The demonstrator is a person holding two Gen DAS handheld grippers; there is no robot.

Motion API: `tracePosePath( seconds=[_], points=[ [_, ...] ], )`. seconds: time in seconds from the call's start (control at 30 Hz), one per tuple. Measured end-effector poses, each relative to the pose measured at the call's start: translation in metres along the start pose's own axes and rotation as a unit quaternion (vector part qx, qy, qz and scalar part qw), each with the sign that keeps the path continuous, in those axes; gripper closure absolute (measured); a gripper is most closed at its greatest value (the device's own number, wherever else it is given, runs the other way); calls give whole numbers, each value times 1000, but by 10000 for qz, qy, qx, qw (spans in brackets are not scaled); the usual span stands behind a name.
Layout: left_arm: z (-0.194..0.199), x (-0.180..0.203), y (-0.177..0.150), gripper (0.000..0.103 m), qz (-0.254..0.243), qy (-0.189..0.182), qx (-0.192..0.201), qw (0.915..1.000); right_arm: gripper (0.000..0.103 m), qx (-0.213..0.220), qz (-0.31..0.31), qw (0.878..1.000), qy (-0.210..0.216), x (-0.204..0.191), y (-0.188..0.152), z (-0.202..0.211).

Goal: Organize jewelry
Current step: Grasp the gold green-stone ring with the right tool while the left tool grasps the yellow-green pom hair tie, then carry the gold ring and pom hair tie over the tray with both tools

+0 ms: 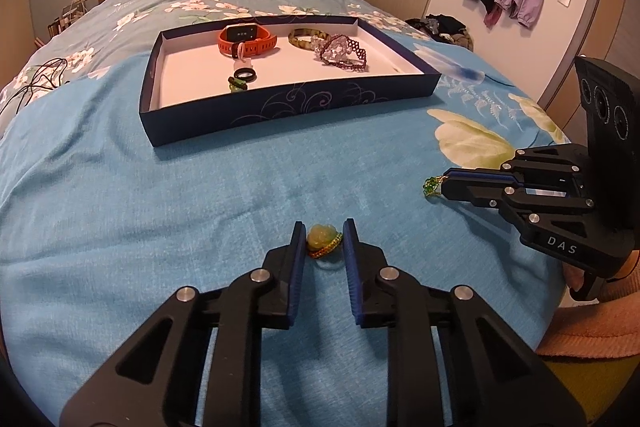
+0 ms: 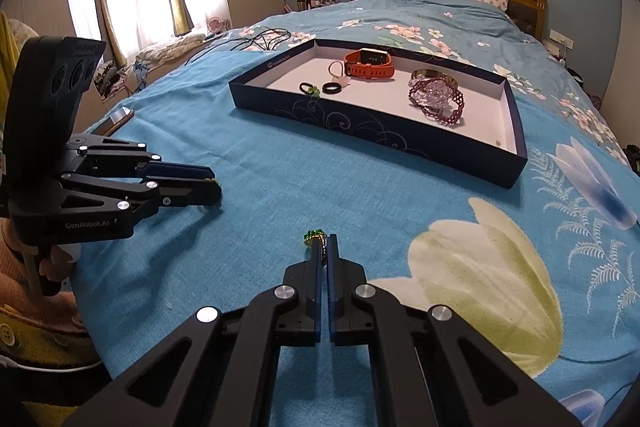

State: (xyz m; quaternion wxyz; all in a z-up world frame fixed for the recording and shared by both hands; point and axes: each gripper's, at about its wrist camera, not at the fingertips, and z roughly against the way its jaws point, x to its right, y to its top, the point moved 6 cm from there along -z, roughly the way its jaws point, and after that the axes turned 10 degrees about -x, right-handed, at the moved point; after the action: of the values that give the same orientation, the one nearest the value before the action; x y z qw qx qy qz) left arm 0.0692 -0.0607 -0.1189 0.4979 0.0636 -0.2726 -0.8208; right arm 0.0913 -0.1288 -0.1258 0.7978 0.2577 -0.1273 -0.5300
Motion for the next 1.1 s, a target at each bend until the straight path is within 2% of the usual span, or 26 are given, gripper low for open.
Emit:
tracePosePath(
  seconds=[0.33,1.1],
  points=[
    [9,3,6,84,-39,14,153,9999,102,259,-189,9994,116,8,8,13],
    [34,9,30,84,-131,78,587,9982,102,806,-393,9959,77,24,33,37]
  ],
)
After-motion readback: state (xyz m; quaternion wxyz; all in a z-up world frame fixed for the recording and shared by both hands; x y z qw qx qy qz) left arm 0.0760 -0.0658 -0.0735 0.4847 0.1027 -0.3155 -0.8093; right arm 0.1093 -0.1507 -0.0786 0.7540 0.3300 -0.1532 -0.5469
